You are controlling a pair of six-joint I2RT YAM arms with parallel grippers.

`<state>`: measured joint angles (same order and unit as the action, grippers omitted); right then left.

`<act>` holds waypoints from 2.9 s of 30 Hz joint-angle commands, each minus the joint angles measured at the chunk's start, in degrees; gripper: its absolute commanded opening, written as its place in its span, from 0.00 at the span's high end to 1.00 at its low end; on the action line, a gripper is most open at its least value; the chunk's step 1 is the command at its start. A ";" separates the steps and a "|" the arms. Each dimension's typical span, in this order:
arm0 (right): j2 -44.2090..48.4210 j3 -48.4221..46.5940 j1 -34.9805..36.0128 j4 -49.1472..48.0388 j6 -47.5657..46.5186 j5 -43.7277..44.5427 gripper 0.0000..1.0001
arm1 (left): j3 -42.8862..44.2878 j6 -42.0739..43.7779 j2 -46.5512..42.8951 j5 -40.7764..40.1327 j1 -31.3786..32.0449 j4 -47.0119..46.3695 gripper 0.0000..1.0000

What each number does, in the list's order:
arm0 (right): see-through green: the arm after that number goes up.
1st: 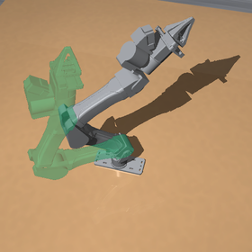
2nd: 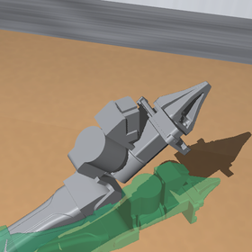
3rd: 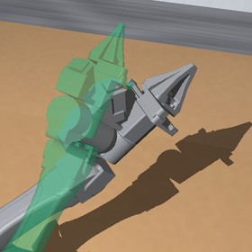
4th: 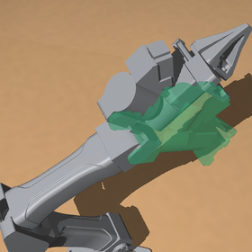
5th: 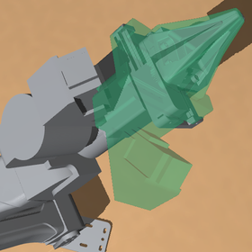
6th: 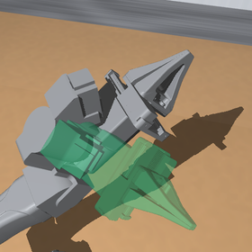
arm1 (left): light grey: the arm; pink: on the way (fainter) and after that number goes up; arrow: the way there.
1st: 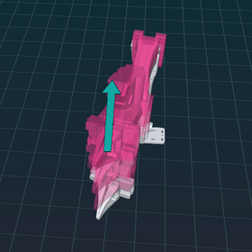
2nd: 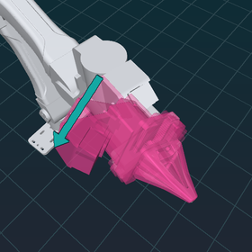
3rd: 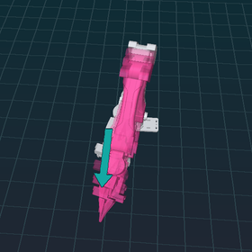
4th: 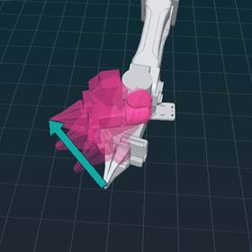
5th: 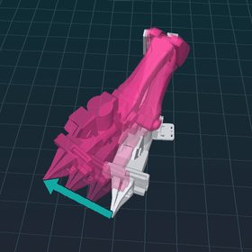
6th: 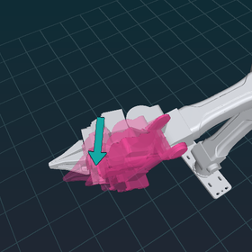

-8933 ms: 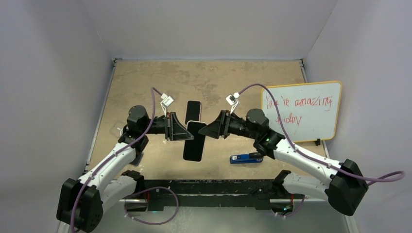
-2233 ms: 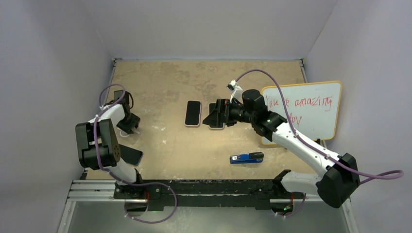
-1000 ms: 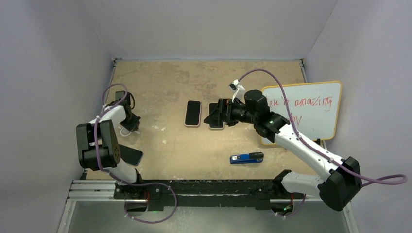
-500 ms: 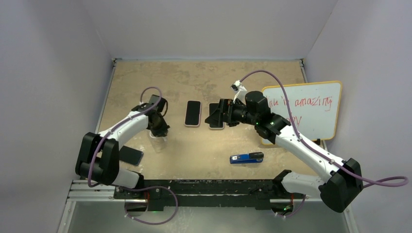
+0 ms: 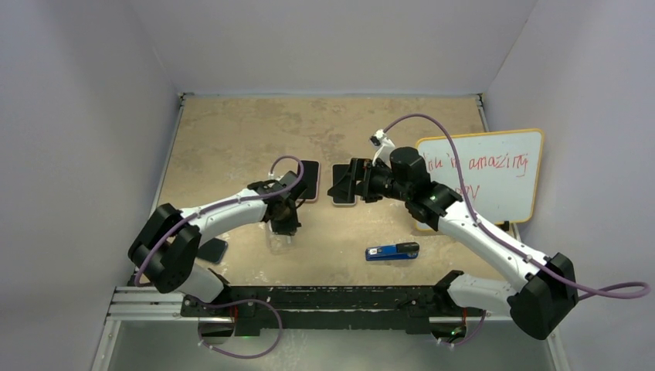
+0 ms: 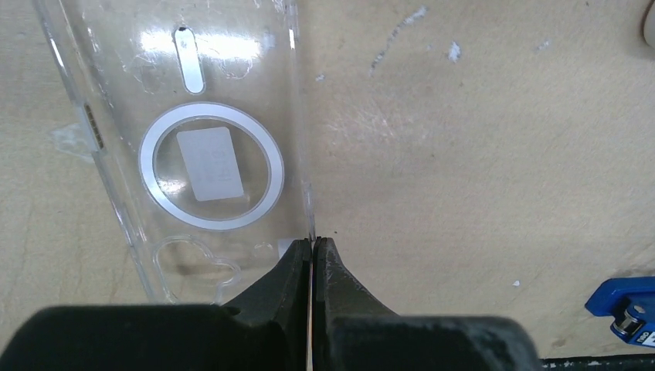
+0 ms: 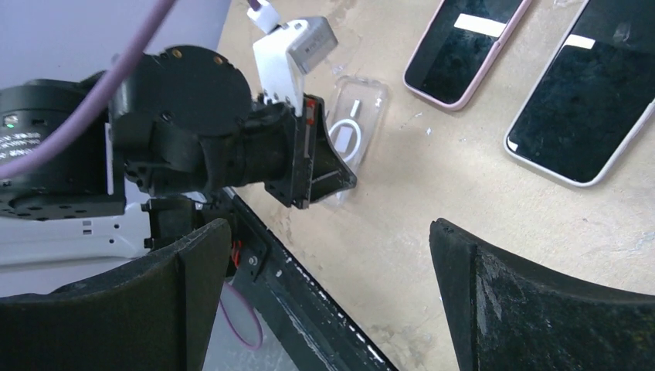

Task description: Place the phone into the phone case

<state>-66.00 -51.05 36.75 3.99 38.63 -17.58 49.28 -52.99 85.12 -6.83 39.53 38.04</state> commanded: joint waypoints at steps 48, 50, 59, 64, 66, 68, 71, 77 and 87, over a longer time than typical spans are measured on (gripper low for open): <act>3.32 1.89 0.16 2.08 0.50 0.98 0.01 | 0.45 -4.22 -8.94 -10.76 -51.13 16.76 0.00; 3.16 1.75 0.18 2.23 0.32 1.06 0.01 | -0.38 -5.05 -9.39 -11.32 -52.99 17.10 0.00; 3.26 1.75 0.16 2.80 -0.27 1.15 0.01 | -5.19 -1.57 -9.80 -7.62 -61.91 13.54 0.00; 1.71 0.53 0.19 2.47 -0.65 -0.16 0.01 | -7.41 0.62 -8.64 -5.26 -65.06 11.77 0.00; 1.22 0.36 0.17 2.08 -0.58 -0.56 0.01 | -7.78 0.90 -8.07 -5.29 -65.75 11.78 0.00; 0.69 0.51 0.21 1.55 -0.65 -0.82 0.01 | -7.96 1.25 -7.77 -6.14 -65.94 10.76 0.00; -0.12 0.27 0.21 0.97 -0.20 -1.90 0.01 | -9.79 2.52 -7.20 -3.62 -66.18 6.30 0.00; 0.14 0.55 0.21 -0.01 0.39 -2.17 0.01 | -10.36 2.51 -3.56 -3.21 -66.20 6.67 0.00; 0.37 1.02 0.19 -0.85 0.96 -2.12 0.01 | -7.54 1.78 -6.05 -8.27 -66.16 12.77 0.00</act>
<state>-66.48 -48.03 36.75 5.19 39.24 -19.03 40.42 -51.42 79.22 -9.69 -26.55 47.22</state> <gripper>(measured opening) 0.987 0.981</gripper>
